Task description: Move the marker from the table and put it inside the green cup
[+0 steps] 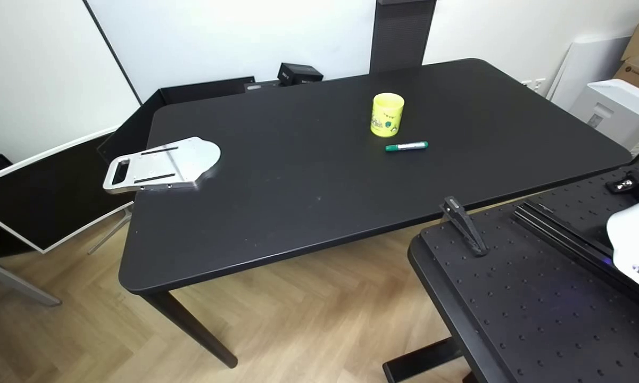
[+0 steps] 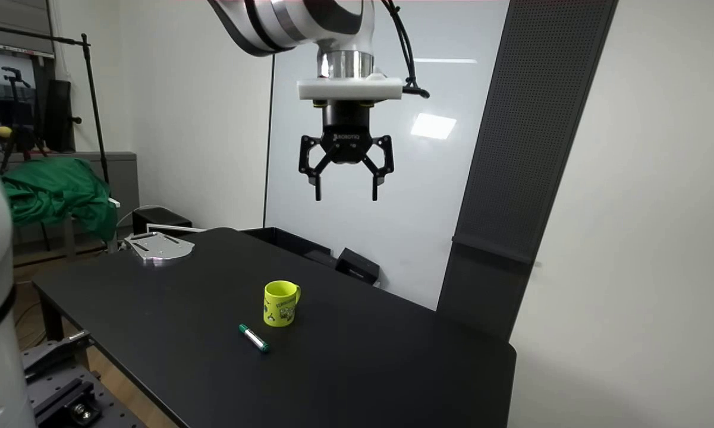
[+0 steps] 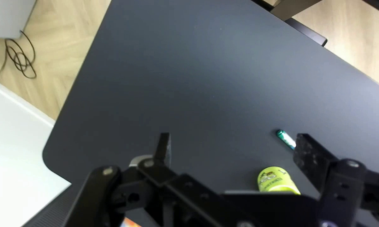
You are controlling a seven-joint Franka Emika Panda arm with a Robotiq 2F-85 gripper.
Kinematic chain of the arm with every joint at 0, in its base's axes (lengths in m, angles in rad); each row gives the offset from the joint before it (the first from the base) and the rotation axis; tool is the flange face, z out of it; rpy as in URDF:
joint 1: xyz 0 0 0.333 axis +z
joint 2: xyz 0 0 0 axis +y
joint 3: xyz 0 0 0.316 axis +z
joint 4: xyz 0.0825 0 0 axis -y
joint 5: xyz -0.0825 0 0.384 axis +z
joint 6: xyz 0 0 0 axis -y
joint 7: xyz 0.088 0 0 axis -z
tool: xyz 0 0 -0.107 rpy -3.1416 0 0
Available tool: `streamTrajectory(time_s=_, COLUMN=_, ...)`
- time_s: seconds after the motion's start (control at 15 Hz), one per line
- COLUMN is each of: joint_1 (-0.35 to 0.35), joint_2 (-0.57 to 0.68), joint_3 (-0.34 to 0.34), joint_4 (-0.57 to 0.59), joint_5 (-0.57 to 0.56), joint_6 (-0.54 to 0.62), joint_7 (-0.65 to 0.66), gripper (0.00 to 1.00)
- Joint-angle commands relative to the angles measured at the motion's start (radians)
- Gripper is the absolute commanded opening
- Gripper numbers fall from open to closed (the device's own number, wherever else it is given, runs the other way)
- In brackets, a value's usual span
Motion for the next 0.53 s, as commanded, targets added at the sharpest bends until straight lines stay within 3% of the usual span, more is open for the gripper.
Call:
streamTrajectory(time_s=0.0, joint_1=0.064, joint_2=0.02, joint_3=-0.006, joint_4=-0.01, joint_5=0.05, joint_6=0.011, joint_7=-0.161, gripper=1.0)
streamTrajectory(time_s=0.47, joint_1=0.147, joint_2=0.02, joint_3=0.041, joint_4=-0.072, joint_5=0.062, joint_6=0.049, joint_7=-0.449, gripper=1.0)
